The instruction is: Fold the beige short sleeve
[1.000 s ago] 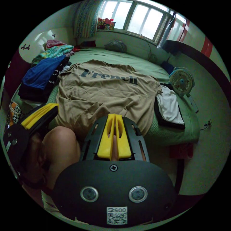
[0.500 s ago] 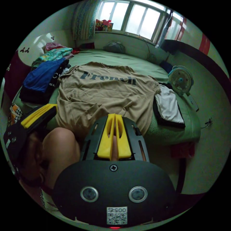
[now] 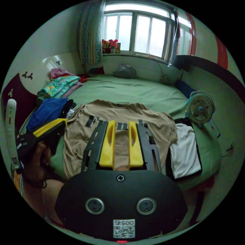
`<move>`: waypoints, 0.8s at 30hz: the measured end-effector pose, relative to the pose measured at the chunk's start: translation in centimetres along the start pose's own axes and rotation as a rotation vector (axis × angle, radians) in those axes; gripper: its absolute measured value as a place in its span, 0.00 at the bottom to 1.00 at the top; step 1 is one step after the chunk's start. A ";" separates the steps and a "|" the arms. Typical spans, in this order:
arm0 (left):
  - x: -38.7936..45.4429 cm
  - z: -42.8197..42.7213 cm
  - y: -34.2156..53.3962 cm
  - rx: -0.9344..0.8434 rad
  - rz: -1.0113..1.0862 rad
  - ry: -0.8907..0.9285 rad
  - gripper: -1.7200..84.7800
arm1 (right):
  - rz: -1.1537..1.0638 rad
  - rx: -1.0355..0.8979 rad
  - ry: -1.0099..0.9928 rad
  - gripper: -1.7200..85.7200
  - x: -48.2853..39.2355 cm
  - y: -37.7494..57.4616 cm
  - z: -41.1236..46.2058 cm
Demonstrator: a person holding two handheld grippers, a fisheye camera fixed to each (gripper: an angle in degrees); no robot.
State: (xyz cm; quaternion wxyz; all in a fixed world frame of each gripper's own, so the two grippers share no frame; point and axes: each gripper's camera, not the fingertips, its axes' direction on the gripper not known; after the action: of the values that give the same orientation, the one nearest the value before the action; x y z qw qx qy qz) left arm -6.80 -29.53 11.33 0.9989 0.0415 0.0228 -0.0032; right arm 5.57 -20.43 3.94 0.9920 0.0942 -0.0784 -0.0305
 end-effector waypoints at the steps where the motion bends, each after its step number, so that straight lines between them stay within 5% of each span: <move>1: -0.2 2.1 -0.5 -0.039 0.037 0.058 0.08 | -0.007 -0.019 0.001 0.12 0.1 0.0 0.8; 4: -1.1 5.6 -1.2 -0.124 0.013 0.086 0.11 | -0.045 -0.122 -0.026 0.14 0.4 0.1 3.2; 8: -1.7 6.5 -4.0 -0.020 0.044 -0.015 0.13 | -0.042 -0.058 -0.001 0.14 1.3 -1.4 3.3; 24: -2.2 11.8 -9.0 0.102 0.076 0.108 0.15 | 0.044 -0.105 0.063 0.13 5.4 -2.8 5.3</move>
State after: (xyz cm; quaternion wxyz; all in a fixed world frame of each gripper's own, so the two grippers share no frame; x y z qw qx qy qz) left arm -8.51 -39.45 22.48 0.9922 0.0934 0.0749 0.0358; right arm 9.95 -24.53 9.38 0.9980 0.0413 -0.0473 -0.0098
